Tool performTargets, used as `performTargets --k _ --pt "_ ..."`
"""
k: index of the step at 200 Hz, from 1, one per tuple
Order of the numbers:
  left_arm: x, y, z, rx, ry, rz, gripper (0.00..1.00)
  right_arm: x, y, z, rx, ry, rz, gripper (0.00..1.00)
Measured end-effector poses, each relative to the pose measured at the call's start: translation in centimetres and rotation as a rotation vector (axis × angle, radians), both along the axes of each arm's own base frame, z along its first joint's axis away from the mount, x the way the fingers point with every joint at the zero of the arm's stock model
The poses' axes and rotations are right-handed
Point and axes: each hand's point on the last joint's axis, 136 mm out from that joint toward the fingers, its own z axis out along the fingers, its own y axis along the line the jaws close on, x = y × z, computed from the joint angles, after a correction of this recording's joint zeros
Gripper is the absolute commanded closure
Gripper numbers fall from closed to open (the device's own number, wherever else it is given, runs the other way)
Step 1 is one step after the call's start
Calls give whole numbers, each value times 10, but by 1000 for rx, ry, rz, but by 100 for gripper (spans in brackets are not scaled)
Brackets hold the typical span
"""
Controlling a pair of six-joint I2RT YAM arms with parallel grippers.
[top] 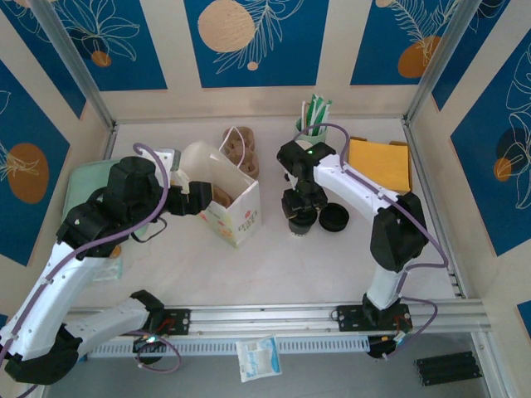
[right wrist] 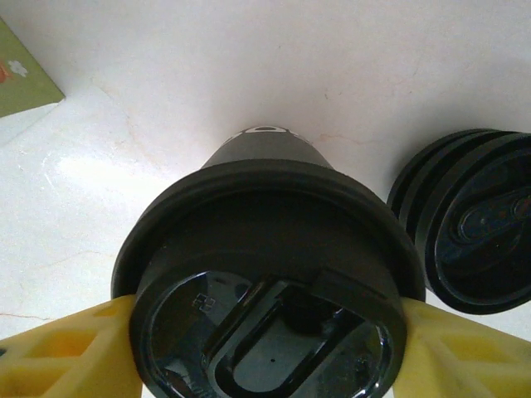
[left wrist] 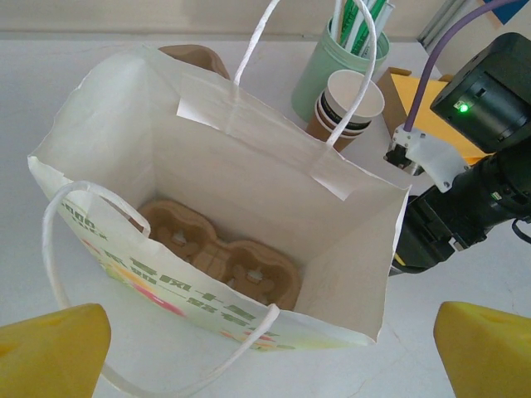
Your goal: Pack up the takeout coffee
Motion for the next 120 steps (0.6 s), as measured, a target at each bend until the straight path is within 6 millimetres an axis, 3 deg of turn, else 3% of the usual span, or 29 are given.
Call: performTargets --k 120 --pt "0 0 0 -1 -1 0 1 -2 2 -3 10 -140 -30 32"
